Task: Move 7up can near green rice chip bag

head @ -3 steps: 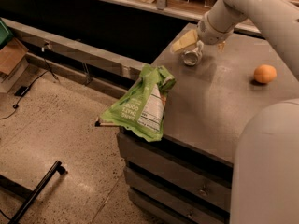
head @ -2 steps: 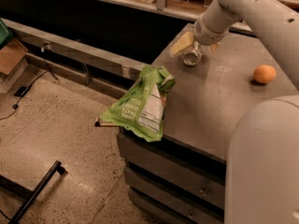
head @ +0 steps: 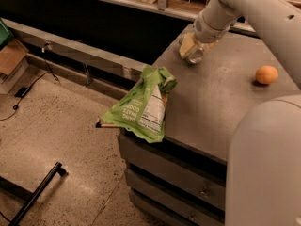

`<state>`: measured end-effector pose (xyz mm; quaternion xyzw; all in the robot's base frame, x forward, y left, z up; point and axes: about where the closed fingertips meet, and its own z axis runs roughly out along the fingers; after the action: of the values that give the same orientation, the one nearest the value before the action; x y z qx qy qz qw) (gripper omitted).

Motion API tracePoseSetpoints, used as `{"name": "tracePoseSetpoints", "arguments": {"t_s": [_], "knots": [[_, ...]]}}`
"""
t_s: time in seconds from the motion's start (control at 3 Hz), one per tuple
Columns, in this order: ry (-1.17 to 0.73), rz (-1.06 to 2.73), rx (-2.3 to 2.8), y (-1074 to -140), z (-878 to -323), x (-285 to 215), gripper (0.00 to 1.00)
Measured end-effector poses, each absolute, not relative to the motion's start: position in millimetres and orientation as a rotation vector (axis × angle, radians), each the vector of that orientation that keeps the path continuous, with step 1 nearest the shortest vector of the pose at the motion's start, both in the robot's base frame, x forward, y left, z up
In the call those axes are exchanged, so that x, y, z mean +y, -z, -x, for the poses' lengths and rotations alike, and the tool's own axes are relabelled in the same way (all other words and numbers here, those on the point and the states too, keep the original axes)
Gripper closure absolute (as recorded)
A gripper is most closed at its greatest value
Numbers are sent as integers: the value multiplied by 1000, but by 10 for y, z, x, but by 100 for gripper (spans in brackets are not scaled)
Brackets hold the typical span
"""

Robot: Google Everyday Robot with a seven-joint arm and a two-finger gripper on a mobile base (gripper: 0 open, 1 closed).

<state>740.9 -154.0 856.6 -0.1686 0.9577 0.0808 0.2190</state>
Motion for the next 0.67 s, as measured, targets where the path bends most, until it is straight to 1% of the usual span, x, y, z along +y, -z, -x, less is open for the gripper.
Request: {"name": "tracePoseSetpoints", "arguments": {"t_s": [0.33, 0.67], "knots": [[-276, 614, 2561, -8773, -7153, -1711, 96], [-336, 742, 2446, -8943, -6914, -1970, 100]]}}
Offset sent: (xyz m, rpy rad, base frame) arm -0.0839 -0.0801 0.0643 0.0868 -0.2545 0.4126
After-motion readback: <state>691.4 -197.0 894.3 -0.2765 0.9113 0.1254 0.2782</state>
